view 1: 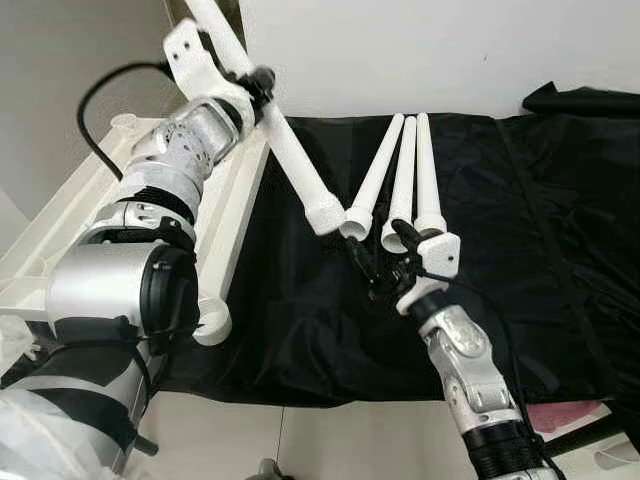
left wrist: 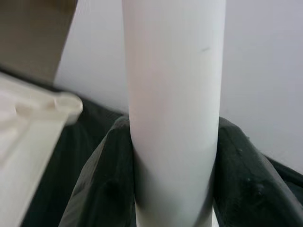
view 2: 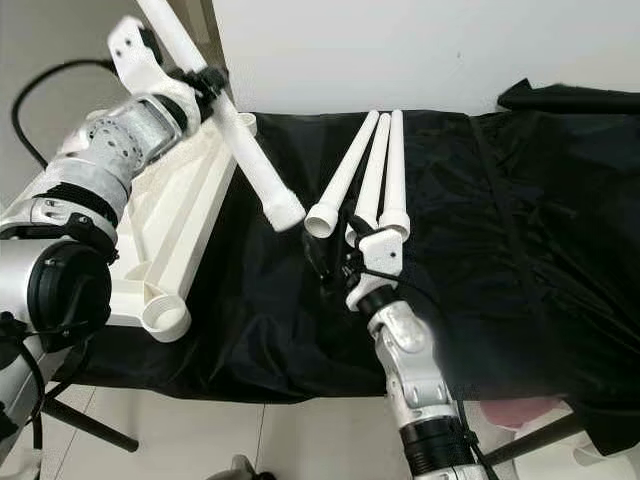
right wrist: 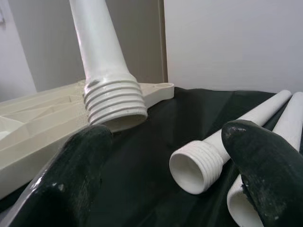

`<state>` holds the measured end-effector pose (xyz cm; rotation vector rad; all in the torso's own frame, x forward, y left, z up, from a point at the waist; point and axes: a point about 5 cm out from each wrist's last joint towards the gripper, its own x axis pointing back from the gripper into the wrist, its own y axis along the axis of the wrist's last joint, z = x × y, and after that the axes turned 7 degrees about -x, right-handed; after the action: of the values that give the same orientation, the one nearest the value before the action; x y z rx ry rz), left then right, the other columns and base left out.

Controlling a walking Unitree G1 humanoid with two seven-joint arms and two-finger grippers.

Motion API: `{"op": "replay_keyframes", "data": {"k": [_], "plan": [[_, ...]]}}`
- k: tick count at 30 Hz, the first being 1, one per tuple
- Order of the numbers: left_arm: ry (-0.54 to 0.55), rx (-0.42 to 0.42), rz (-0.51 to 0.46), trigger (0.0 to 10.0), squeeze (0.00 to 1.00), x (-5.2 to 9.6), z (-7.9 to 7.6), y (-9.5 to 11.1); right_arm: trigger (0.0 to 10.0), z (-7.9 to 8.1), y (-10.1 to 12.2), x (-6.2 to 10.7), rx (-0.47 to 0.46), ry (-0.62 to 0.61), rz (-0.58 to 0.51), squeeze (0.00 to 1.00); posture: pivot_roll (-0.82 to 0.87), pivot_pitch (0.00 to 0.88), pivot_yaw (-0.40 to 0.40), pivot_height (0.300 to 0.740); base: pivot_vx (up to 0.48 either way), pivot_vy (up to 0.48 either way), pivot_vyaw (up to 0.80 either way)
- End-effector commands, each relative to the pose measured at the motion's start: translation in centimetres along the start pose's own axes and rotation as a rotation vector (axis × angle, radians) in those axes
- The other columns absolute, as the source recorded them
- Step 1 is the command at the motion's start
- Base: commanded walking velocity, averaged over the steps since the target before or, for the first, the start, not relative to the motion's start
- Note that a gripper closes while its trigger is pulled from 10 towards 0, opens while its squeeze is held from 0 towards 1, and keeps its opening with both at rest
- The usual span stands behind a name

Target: Building children table

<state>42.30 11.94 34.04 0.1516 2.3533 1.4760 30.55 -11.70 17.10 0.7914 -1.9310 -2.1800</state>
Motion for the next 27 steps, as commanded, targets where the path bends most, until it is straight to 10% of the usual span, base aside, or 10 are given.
{"op": "replay_keyframes", "data": {"k": [1,27], "plan": [[-0.269,-0.062,-0.085,10.0,0.00,0.1,-1.9,1.2,10.0,0.3,0.1,-0.4,0.003,0.012,0.017,0.00,-0.04,0.000,0.107,0.740,0.000,0.000,0.00],[-0.341,-0.369,-0.250,10.0,0.00,1.3,-9.0,-1.5,10.0,0.3,2.2,-6.0,0.114,-0.051,0.052,0.00,-0.02,0.000,0.094,0.740,0.000,0.000,0.00]]}}
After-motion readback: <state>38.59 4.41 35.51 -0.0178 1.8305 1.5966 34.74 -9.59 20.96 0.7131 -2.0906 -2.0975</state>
